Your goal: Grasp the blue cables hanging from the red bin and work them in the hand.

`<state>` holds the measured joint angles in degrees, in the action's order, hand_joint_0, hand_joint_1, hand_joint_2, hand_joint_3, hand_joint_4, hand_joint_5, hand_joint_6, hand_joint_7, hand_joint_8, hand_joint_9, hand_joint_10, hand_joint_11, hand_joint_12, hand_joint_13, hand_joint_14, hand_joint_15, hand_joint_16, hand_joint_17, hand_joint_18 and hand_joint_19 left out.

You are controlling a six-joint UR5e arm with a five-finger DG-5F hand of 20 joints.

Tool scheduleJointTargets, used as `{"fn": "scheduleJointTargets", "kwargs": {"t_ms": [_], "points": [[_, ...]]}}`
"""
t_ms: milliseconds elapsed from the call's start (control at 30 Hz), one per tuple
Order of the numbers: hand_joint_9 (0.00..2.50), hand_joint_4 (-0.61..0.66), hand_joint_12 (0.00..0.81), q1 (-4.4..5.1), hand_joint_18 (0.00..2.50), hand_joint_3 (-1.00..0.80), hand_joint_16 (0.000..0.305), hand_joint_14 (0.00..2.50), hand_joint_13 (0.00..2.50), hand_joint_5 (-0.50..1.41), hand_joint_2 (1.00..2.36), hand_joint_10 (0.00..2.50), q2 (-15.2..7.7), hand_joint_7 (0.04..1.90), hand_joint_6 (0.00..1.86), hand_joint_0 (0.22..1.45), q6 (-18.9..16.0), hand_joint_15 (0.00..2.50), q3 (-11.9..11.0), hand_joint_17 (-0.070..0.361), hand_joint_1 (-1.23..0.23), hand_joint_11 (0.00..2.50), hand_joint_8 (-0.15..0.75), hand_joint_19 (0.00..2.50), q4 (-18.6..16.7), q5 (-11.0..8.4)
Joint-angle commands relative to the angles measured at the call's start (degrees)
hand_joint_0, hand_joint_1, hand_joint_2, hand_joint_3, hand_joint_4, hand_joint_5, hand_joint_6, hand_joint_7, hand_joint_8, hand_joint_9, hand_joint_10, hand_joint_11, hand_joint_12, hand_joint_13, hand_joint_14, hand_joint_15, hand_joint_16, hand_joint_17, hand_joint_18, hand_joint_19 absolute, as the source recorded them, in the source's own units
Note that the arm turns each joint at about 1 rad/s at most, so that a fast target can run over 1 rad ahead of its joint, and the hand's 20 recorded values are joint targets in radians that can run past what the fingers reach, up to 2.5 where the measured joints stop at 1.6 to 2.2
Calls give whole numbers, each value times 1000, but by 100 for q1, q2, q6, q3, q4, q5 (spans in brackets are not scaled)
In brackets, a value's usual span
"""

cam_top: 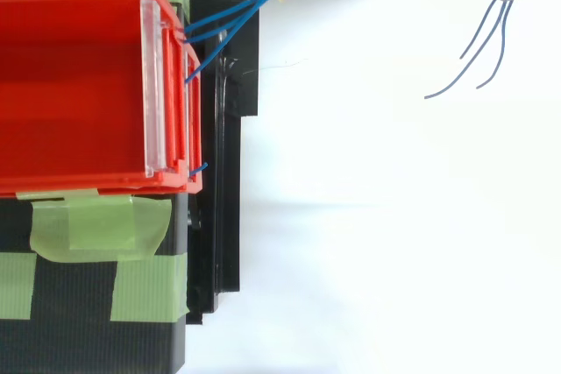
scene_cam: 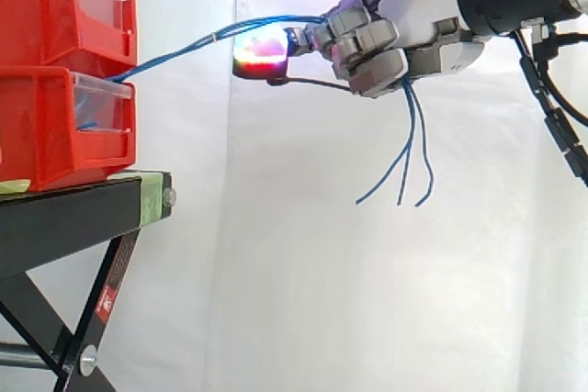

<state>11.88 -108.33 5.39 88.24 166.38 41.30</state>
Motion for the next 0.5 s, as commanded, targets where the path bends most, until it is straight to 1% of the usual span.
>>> {"fn": "scheduleJointTargets", "kwargs": {"t_ms": [0, 133, 267, 400, 467], "points": [[455, 294, 445, 25, 1521, -898, 46, 2500, 866, 224, 1004, 2500, 5, 1224, 6, 929, -108, 1344, 0, 104, -583, 2500, 444, 1529, 70, 10], [457, 290, 438, 52, 1549, -752, 46, 2500, 876, 239, 1011, 2500, -4, 1224, 3, 996, -170, 1349, 0, 102, -613, 2500, 435, 1568, 176, 10], [465, 296, 445, 69, 1558, -747, 45, 2500, 882, 242, 1011, 2500, 5, 1230, 4, 1014, -214, 1356, 0, 101, -614, 2500, 436, 1597, 264, 10], [472, 301, 438, 104, 1568, -807, 45, 2500, 884, 244, 1009, 2500, 5, 1231, 3, 996, -240, 1348, 0, 102, -612, 2500, 435, 1596, 299, -8], [474, 295, 438, 104, 1571, -782, 45, 2500, 886, 248, 1010, 2500, -4, 1235, 4, 1010, -266, 1354, 0, 101, -615, 2500, 434, 1605, 316, -8]]}}
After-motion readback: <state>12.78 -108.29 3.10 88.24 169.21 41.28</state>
